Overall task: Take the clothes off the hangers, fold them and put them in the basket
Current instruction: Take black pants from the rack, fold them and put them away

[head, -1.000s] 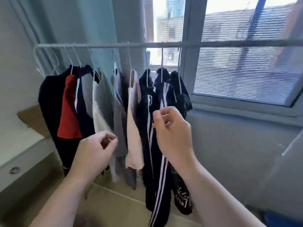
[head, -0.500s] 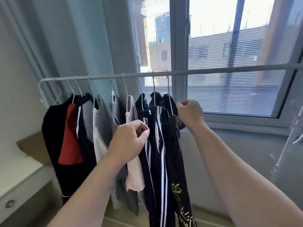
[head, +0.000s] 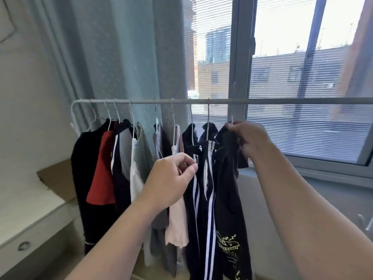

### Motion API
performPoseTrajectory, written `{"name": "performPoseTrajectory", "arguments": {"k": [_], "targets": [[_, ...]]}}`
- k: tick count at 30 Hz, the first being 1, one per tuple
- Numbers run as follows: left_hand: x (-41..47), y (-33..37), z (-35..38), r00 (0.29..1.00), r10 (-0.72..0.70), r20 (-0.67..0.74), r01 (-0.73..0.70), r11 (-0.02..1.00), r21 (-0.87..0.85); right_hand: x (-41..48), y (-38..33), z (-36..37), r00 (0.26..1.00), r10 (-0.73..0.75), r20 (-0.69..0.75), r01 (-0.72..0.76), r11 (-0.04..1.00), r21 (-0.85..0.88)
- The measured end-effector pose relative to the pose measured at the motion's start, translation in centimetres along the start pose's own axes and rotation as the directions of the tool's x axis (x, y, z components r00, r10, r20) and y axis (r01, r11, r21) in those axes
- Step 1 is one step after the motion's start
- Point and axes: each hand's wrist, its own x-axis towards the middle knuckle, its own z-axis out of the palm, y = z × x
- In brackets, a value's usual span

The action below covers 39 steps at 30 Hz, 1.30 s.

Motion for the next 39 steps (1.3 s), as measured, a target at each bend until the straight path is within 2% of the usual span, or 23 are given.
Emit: {"name": "performPoseTrajectory", "arguments": {"k": [2, 4, 6, 9, 11, 12, 14, 17, 20, 22, 24, 26, 29, 31, 33, 35, 37, 39], "targets": [[0.6, 1.0, -0.2, 1.0, -0.007, -0.007, 0.006, 0.996, -0.091, -1.3, -1.7, 0.4, 0.999, -0.045, 0.018, 0.043, 0.991, 0.125], [1.2, 2.6, -0.8, 0.998, -0.055, -0.015, 0.049, 0.964, -0.261, -3.0, -2.9, 1.1, 0.994, -0.081, 0.074, 0.064, 0.975, 0.213], [1.5, 3.9, -1.9, 0.994, -0.107, -0.02, 0.089, 0.905, -0.415, -4.8, -3.3, 1.9, 0.987, -0.098, 0.126, 0.067, 0.971, 0.229], [2.0, 4.5, -3.9, 0.985, -0.173, -0.003, 0.144, 0.834, -0.532, -7.0, -2.9, 2.9, 0.982, -0.088, 0.166, 0.047, 0.97, 0.237], [2.2, 4.0, -5.7, 0.972, -0.217, 0.091, 0.226, 0.751, -0.621, -9.0, -1.8, 3.7, 0.978, -0.049, 0.201, 0.0, 0.972, 0.236], [2.0, 3.5, -6.8, 0.967, -0.195, 0.166, 0.257, 0.722, -0.643, -10.0, -1.1, 4.2, 0.975, -0.034, 0.22, -0.019, 0.972, 0.234], [1.2, 2.8, -8.8, 0.948, -0.103, 0.301, 0.27, 0.761, -0.59, -12.3, 0.2, 5.1, 0.967, -0.015, 0.254, -0.043, 0.974, 0.224], [-1.2, 1.7, -11.5, 0.895, -0.069, 0.44, 0.207, 0.939, -0.275, -16.1, 2.1, 6.9, 0.968, 0.051, 0.244, -0.092, 0.983, 0.159], [-4.0, -0.1, -14.2, 0.795, -0.161, 0.585, 0.262, 0.961, -0.092, -19.7, 5.1, 9.3, 0.941, 0.16, 0.299, -0.209, 0.968, 0.137], [-6.1, -1.8, -16.0, 0.782, -0.226, 0.582, 0.326, 0.943, -0.072, -21.6, 8.0, 11.1, 0.924, 0.193, 0.33, -0.236, 0.967, 0.098], [-8.7, -3.3, -17.4, 0.814, -0.291, 0.502, 0.408, 0.903, -0.137, -23.1, 10.3, 12.8, 0.917, 0.204, 0.343, -0.249, 0.964, 0.091], [-11.2, -4.9, -18.7, 0.852, -0.377, 0.362, 0.473, 0.852, -0.226, -23.9, 12.2, 14.7, 0.909, 0.216, 0.357, -0.254, 0.965, 0.062], [-14.8, -6.8, -20.6, 0.88, -0.442, 0.173, 0.474, 0.835, -0.278, -24.2, 14.6, 17.5, 0.883, 0.263, 0.388, -0.301, 0.953, 0.04], [-17.4, -7.9, -22.0, 0.876, -0.482, -0.023, 0.451, 0.835, -0.315, -24.0, 15.7, 19.3, 0.86, 0.307, 0.407, -0.371, 0.924, 0.088], [-20.0, -9.0, -23.2, 0.81, -0.525, -0.261, 0.43, 0.834, -0.345, -23.2, 16.5, 21.2, 0.846, 0.341, 0.41, -0.439, 0.882, 0.173], [-22.9, -10.5, -24.2, 0.674, -0.578, -0.46, 0.456, 0.816, -0.356, -22.2, 17.2, 23.3, 0.813, 0.429, 0.394, -0.543, 0.802, 0.247], [-25.6, -11.9, -24.8, 0.539, -0.621, -0.569, 0.481, 0.781, -0.398, -21.5, 17.7, 25.3, 0.755, 0.524, 0.394, -0.641, 0.714, 0.28], [-27.6, -13.1, -24.9, 0.411, -0.652, -0.638, 0.537, 0.738, -0.409, -21.4, 18.7, 27.5, 0.66, 0.607, 0.442, -0.739, 0.63, 0.239]]}}
